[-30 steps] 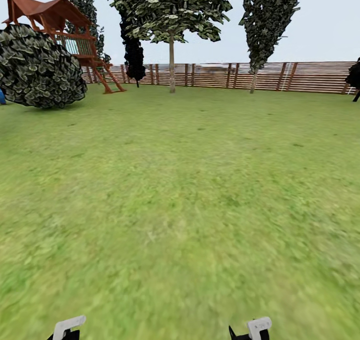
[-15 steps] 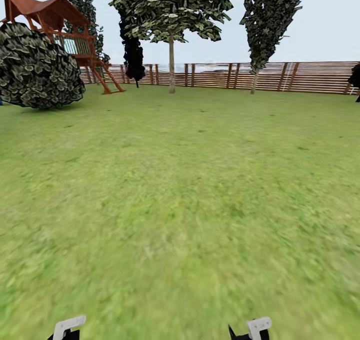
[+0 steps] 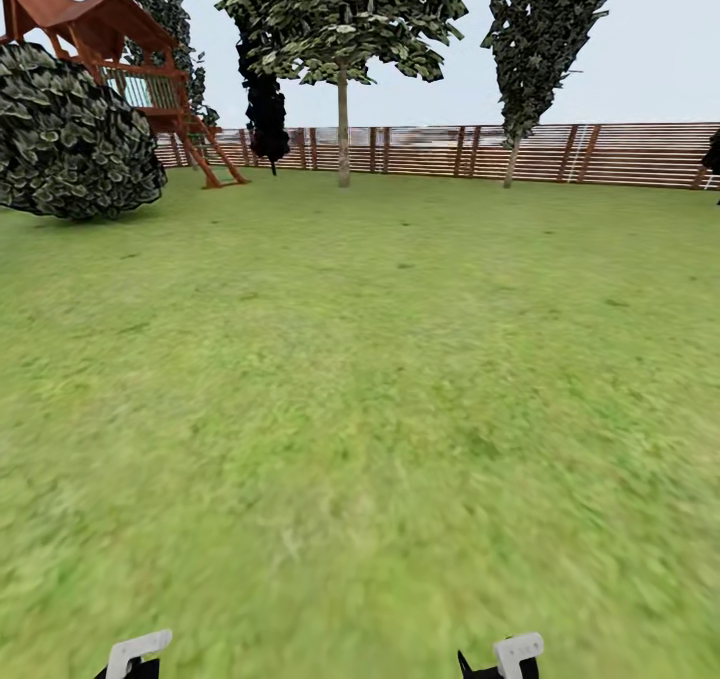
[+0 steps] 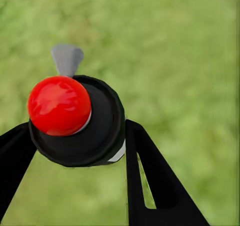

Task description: In the garden, pick up the pesticide atomizer on the floor and spray pesticide onto both trees until each tree trunk is fully covered.

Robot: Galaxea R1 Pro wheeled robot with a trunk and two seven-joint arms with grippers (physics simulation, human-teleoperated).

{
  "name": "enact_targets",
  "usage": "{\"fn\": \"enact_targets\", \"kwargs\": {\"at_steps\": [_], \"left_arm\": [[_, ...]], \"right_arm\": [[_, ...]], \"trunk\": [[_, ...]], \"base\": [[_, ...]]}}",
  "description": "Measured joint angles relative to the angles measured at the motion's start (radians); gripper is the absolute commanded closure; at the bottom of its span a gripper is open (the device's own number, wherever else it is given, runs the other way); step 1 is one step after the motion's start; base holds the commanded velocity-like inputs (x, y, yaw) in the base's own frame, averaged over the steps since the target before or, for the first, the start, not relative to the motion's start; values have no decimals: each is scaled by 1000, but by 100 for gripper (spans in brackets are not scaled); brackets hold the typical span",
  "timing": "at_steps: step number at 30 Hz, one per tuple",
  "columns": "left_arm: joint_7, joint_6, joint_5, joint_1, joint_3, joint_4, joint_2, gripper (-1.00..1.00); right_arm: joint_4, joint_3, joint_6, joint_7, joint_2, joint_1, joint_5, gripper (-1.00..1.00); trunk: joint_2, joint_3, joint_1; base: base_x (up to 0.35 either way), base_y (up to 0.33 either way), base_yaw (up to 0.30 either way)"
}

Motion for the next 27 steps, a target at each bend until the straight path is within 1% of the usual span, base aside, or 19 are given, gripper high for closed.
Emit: {"fn": "enact_targets", "kwargs": {"at_steps": [27], "left_arm": [[0, 0, 2, 1, 0, 0, 0, 100]], "right_arm": [[0, 0, 0, 1, 1, 0, 0, -100]], "trunk": [[0, 0, 0]], "base": [[338, 0, 0]]}}
